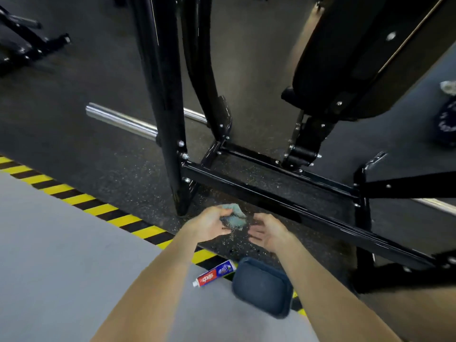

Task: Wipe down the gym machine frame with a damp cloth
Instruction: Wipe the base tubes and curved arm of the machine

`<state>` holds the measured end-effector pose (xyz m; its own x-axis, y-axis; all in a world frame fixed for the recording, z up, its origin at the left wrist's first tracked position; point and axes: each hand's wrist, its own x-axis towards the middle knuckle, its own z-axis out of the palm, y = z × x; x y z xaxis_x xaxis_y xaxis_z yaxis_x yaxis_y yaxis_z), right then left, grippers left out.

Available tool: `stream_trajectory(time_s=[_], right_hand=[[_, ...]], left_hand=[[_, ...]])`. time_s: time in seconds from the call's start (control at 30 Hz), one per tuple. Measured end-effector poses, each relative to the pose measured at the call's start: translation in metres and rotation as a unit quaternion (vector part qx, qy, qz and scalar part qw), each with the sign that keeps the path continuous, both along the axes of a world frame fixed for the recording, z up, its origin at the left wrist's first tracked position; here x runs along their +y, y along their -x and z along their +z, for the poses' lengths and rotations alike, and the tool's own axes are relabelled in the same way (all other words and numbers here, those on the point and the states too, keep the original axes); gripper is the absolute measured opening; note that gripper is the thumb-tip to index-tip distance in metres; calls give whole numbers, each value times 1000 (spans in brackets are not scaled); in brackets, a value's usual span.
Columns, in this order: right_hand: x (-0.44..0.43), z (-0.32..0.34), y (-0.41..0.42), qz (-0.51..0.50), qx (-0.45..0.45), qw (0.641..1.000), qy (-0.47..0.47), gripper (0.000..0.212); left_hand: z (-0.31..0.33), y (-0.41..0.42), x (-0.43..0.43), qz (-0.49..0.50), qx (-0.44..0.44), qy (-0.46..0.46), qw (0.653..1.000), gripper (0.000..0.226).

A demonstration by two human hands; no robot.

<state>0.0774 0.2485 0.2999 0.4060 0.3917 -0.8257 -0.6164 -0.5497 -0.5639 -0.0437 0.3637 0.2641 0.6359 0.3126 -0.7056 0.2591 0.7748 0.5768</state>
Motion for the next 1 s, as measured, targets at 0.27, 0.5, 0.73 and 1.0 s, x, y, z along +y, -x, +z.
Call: stream_trajectory(time_s=[0.27,0.5,0.73,1.0], right_hand=[[-70,178,41,-97,81,985,-116,11],[-157,280,33,-181,11,980,-87,19],[-296,320,1,-195,-32,978,-63,19],[-504,398,-72,-143,-73,987,-19,32]], left_hand=[[220,31,-59,-106,-72,52,990,41],[330,-4,-137,-289,-70,31,954,31],[365,-63,-233,-407,8,-89,909,22],[439,-161,-436,-432,-16,-291,854,18]])
